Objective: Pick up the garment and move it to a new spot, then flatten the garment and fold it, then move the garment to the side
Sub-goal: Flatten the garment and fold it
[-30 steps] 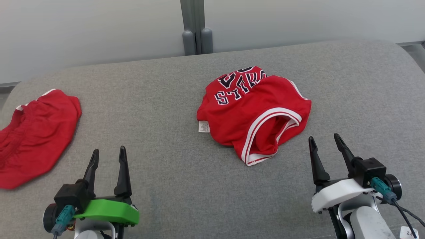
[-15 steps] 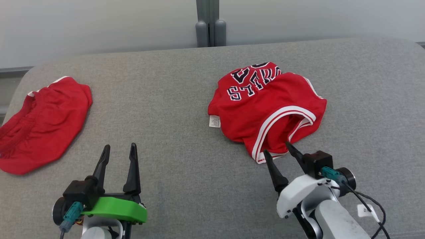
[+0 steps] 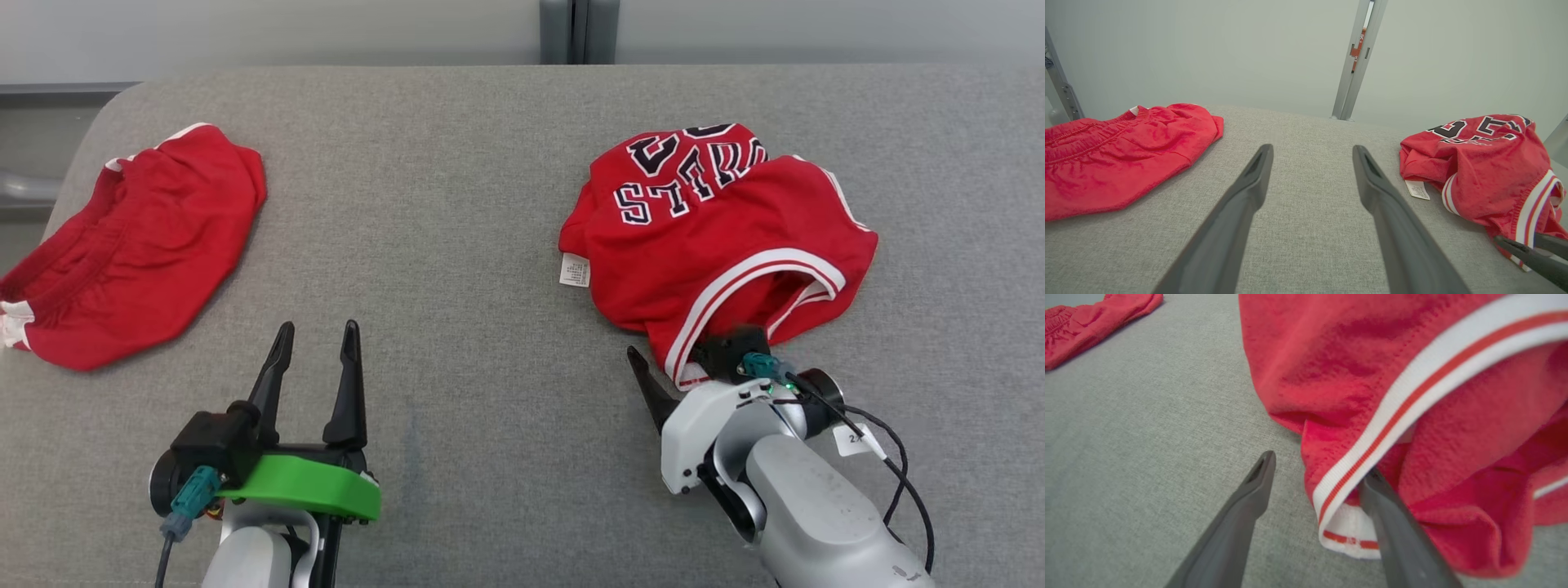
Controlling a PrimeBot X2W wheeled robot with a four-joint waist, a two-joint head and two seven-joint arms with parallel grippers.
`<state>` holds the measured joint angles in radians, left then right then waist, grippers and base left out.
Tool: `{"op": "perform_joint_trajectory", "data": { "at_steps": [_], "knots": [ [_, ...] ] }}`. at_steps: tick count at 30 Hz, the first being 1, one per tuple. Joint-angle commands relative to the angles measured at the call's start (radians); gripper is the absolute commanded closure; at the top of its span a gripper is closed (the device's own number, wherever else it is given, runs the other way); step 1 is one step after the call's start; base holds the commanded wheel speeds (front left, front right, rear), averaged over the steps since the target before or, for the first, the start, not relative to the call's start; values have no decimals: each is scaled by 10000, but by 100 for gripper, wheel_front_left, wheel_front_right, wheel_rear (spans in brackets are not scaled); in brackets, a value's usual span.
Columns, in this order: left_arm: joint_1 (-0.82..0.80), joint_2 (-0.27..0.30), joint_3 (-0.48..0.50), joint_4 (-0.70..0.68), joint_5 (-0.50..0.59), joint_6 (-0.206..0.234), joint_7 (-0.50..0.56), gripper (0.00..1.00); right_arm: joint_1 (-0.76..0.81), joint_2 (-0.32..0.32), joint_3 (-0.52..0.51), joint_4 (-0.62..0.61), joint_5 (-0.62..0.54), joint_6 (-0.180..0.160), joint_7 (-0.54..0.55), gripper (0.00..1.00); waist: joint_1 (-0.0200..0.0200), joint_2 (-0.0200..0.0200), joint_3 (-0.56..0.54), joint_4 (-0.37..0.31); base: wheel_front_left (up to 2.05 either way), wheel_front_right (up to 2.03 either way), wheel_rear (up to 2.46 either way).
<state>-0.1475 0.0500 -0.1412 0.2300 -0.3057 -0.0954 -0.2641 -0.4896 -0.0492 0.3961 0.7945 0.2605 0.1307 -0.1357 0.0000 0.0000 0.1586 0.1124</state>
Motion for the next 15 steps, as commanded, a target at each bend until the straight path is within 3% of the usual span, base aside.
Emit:
{"op": "perform_joint_trajectory", "data": {
  "at_steps": [1, 8, 15],
  "knots": [
    [-185, 12, -29, -16, -40, 51, -5, 0, -189, -28, 178, 73, 104, 1, -184, 100, 0, 0, 145, 145, 0, 0, 0],
    [-170, 12, 0, -84, -150, 133, -5, 0, -1031, -11, 556, -659, 356, 1, -1074, 100, 0, 0, 42, 83, 0, 0, 0],
    [-161, 12, 110, -88, -51, 30, -5, 0, -2881, -27, 592, -1670, -246, 1, -974, 100, 0, 0, -204, -98, 0, 0, 0]
  ]
}}
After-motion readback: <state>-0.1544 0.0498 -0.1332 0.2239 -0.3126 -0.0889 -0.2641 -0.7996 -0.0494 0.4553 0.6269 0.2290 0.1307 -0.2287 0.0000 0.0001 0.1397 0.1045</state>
